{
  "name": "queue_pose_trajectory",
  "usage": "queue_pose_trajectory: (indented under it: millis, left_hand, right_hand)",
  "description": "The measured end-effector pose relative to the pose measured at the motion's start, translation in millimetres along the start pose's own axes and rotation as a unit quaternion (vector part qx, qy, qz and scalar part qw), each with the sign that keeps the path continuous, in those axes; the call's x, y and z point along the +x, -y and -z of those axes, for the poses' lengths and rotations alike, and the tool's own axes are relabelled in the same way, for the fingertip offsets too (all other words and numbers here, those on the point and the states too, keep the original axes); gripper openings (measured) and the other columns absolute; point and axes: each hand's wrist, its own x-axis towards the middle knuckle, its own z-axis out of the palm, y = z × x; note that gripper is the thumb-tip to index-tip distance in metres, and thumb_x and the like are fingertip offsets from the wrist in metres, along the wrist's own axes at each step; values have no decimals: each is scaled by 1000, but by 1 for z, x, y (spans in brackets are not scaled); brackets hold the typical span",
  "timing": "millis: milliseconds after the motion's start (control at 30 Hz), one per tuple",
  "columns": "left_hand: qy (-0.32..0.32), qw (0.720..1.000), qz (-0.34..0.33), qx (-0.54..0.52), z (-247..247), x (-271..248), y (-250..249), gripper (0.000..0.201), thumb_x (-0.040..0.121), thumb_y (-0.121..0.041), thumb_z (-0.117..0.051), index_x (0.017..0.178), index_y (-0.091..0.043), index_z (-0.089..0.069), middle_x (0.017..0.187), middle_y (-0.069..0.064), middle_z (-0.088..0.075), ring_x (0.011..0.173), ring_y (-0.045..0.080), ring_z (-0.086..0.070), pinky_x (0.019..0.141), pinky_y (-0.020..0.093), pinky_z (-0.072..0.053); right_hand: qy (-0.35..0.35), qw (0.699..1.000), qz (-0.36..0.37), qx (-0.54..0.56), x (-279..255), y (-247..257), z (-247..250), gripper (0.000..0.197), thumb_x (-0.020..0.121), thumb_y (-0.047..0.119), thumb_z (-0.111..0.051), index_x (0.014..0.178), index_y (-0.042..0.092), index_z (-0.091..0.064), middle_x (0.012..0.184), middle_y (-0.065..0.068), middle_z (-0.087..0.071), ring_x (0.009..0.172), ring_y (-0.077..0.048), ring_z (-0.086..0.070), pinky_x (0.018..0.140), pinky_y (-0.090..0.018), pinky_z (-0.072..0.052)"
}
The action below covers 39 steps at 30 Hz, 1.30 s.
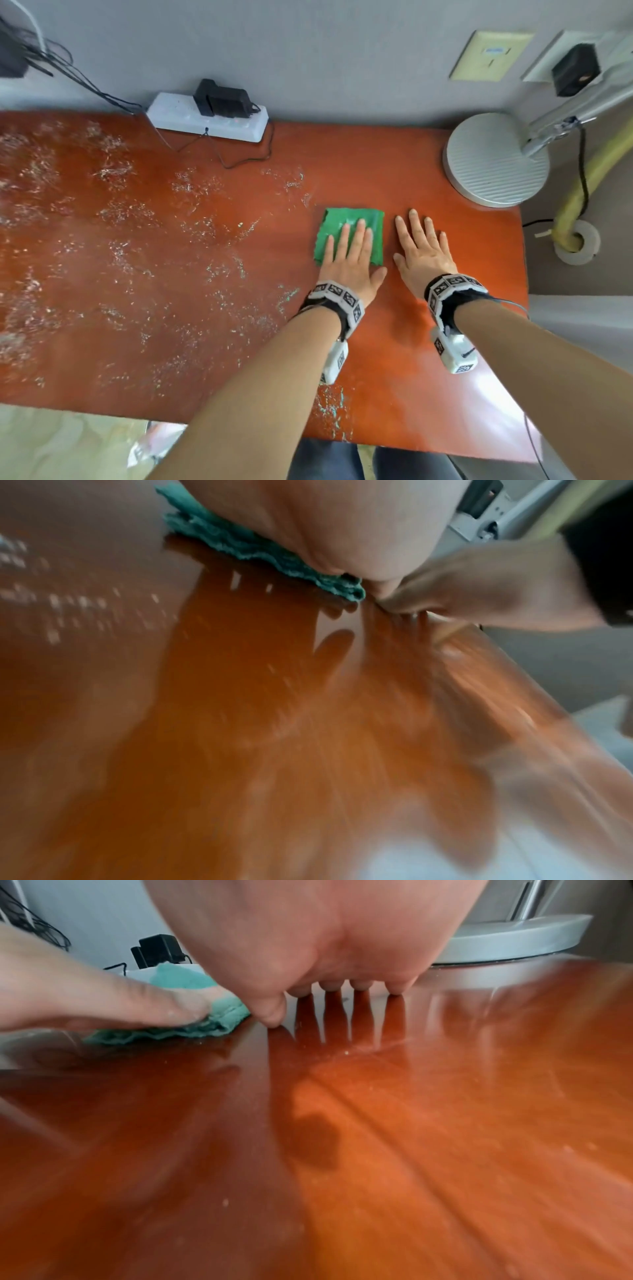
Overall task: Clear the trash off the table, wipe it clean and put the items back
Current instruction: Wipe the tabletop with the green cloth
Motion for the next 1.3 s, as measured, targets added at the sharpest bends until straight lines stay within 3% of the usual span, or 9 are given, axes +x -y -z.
queue_pose_trajectory:
  millis: [67, 200, 300, 433, 600, 700, 933, 1300]
  left_hand:
    - [-13, 999, 29, -26, 17, 16, 23, 74, 100, -58, -8, 156, -16, 18, 160, 3, 29, 149, 26, 23, 123, 52, 2]
    - [-19, 979, 177, -97, 46, 33, 98, 78, 99, -61, -8, 156, -13, 16, 162, 6, 26, 151, 30, 17, 122, 52, 3]
    - [2, 976, 207, -72, 46, 18, 143, 79, 100, -61, -11, 156, -12, 17, 162, 6, 27, 151, 30, 16, 123, 53, -2]
    - [-7, 980, 191, -58, 37, 7, 133, 82, 99, -62, -11, 155, -11, 20, 160, 8, 30, 150, 32, 19, 123, 55, 0]
    - [-10, 1000, 16, 4, 29, 22, 64, 79, 99, -62, -12, 156, -16, 18, 160, 3, 31, 149, 27, 25, 123, 53, 3]
    - [-18, 998, -33, 52, 31, 38, 60, 77, 100, -60, -18, 158, -17, 11, 164, 0, 23, 151, 23, 20, 123, 50, 3]
    - [-51, 994, -22, 99, 75, 96, 88, 77, 100, -59, -18, 159, -16, 7, 165, 1, 16, 153, 22, 13, 123, 50, 2]
    - [-71, 997, 21, 8, 125, 155, 130, 76, 98, -62, -28, 160, -25, -2, 164, 10, 19, 153, 25, 10, 124, 45, -1]
  right_hand:
    - [1, 1000, -7, 1, 6, 2, 4, 69, 103, 36, -31, 156, 28, 13, 163, 2, 21, 151, -26, 12, 123, -47, 0]
    - [-3, 1000, -14, 2, 17, 9, 8, 68, 104, 36, -29, 156, 26, 13, 163, 0, 22, 151, -27, 13, 123, -47, 0]
    - [-11, 1000, -23, 6, 24, 21, 8, 68, 104, 39, -25, 156, 24, 16, 163, 0, 23, 151, -28, 14, 123, -48, 1]
    - [-19, 1000, -22, 5, 34, 41, 10, 69, 103, 41, -25, 156, 20, 16, 163, -1, 23, 151, -29, 12, 123, -48, 0]
    - [-22, 1000, 15, -10, 46, 58, 16, 70, 103, 39, -28, 157, 17, 12, 164, -1, 19, 152, -28, 10, 123, -49, -3]
    - [-16, 999, 37, -34, 55, 57, 25, 70, 103, 37, -28, 157, 16, 11, 164, -1, 18, 152, -28, 9, 123, -49, -4]
    - [-7, 998, 53, -35, 73, 52, 33, 73, 103, 41, -31, 157, 20, 13, 163, 2, 21, 152, -26, 11, 123, -47, -2]
    - [-11, 998, 54, -28, 94, 54, 39, 73, 103, 42, -29, 156, 21, 16, 162, 4, 24, 151, -26, 12, 122, -50, -1]
